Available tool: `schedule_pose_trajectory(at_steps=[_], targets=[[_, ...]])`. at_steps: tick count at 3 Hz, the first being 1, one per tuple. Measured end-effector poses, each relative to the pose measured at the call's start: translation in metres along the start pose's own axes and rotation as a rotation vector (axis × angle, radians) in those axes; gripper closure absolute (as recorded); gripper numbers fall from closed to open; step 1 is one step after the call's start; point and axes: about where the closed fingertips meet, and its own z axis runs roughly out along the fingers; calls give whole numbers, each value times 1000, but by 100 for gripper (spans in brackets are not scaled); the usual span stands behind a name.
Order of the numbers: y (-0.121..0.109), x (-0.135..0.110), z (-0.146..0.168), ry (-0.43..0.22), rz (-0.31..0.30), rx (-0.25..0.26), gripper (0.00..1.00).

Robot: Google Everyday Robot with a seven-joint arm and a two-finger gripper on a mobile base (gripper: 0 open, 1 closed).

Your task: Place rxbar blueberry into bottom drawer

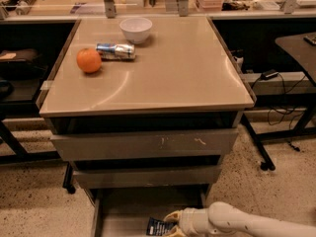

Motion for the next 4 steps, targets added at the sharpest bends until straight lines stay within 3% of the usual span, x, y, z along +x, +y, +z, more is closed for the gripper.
schedule_pose_trajectory(at_steps=[3,4], targets=[[-18,33,54,-13,36,-42,100],[-35,65,68,36,95,-29,100]])
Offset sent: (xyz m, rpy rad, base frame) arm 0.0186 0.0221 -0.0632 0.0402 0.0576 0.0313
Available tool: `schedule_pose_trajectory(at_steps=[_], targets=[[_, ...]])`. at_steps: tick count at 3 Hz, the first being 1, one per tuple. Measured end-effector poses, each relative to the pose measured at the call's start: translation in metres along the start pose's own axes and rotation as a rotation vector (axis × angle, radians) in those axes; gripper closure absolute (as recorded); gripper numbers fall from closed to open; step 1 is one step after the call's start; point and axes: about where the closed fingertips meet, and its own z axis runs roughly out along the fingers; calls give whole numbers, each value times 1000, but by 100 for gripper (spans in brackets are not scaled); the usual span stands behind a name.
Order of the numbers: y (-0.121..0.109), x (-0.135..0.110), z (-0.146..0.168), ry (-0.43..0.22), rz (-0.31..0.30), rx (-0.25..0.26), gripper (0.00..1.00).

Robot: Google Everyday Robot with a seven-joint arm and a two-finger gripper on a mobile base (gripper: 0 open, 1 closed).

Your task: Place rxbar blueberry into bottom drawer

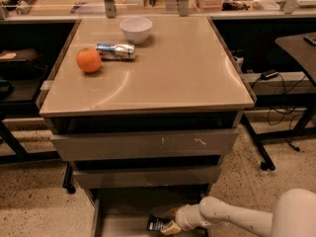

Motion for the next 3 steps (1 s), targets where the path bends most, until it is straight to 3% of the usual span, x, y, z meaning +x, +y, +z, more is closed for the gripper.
schedule_pose_trajectory(at_steps=[2,3], targets=[[-12,53,22,74,117,42,100],[-12,54,22,75,118,42,82]])
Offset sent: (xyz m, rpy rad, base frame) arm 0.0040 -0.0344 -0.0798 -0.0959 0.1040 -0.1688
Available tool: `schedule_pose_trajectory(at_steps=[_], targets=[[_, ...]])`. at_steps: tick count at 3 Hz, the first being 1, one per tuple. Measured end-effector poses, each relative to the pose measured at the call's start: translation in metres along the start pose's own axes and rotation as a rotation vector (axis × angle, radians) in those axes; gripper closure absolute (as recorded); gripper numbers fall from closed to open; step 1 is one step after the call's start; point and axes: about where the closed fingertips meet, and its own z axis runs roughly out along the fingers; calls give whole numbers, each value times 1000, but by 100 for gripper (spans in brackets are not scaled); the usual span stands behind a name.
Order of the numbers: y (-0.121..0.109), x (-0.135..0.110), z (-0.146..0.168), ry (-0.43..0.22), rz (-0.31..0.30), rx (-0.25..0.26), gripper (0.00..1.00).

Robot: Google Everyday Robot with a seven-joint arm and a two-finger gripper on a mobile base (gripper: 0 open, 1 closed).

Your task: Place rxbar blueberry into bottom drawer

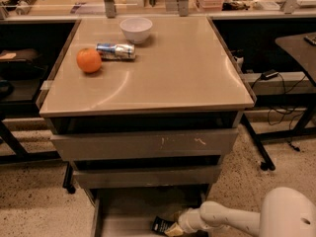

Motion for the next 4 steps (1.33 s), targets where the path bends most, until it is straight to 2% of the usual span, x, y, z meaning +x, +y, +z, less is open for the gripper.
schedule_pose_trajectory(at_steps=[3,4], targets=[[0,0,0,0,0,0,10],[0,0,0,0,0,0,0]])
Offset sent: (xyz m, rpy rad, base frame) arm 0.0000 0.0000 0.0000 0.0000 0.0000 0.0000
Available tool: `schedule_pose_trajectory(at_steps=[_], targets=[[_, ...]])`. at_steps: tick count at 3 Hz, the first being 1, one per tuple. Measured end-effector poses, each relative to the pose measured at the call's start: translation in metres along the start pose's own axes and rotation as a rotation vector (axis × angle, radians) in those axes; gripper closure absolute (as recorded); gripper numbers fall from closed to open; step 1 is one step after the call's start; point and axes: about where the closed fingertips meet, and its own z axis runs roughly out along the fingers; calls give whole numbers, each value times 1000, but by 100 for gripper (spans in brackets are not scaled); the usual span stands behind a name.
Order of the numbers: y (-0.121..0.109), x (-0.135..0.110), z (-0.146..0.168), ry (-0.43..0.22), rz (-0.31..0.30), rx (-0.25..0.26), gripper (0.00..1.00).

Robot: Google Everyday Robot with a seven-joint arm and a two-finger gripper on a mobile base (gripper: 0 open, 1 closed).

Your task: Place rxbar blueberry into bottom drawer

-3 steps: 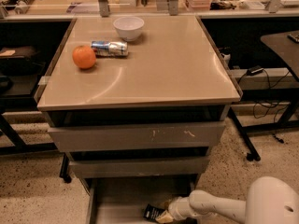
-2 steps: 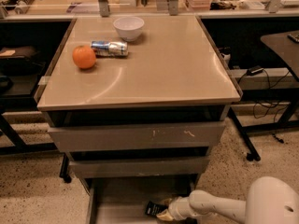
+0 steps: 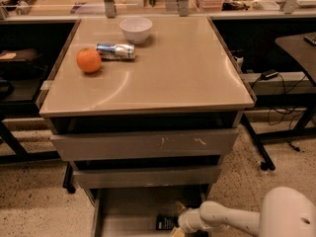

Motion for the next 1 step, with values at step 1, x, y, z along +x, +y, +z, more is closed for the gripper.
schedule_pose_trajectory(at_steps=[1], targets=[[0,0,0,0,0,0,0]])
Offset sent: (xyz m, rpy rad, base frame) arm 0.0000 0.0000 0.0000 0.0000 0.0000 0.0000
